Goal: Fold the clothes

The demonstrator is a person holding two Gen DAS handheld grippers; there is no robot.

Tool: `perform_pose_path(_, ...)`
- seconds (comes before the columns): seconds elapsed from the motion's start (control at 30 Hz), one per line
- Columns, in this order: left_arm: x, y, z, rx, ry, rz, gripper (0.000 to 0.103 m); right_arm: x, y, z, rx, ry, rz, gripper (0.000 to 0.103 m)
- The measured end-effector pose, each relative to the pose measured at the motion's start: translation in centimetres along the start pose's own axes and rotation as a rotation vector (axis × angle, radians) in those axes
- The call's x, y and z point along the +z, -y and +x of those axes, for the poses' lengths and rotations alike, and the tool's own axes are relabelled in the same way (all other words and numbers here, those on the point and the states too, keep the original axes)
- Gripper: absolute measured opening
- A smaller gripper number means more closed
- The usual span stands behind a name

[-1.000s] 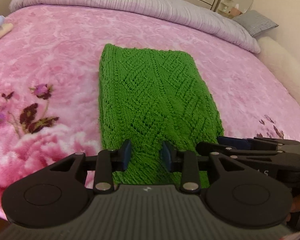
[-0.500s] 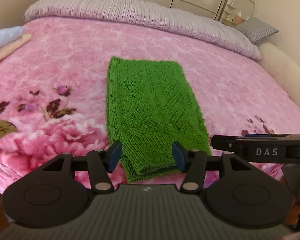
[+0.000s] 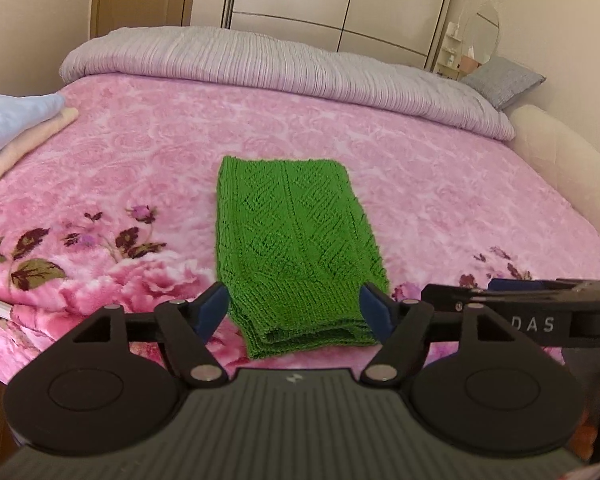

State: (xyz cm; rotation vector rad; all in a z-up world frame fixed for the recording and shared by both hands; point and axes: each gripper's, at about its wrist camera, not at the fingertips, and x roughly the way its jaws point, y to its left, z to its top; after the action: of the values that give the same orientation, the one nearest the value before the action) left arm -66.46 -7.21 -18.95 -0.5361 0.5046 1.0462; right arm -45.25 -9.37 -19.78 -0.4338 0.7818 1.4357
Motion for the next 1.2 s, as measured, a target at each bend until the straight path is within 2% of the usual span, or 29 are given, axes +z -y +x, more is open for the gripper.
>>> perform_pose_path(0.47,-1.1,-1.5,-1.4,0.025,-0.001,-0.096,0.074,-0.4,-0.2,0.5,0.031,-0.024,-0.041,0.090)
perform_pose_path(0.63,-0.9,-4.0,0.0,-0.015,-0.031,-0.197,0.074,-0.7,0.6,1.7,0.062,-0.041,-0.019,0.090)
perform_pose_path(0.8,-0.7,-7.6,2.7,-0.103,-0.064,-0.359,0.074,-0.9,3.7,3.7,0.125,-0.047,0.111,0.090)
perform_pose_path(1.0,-1.0,-11.4,8.9,-0.260,-0.113,-0.637,0.071,-0.7,8.4,7.2,0.222,-0.051,0.354,0.090)
perform_pose_path(1.2,-2.6,-13.9,14.2,-0.264,-0.184,-0.774,0.062,-0.7,12.1,10.8,0.337,-0.054,0.578,0.090)
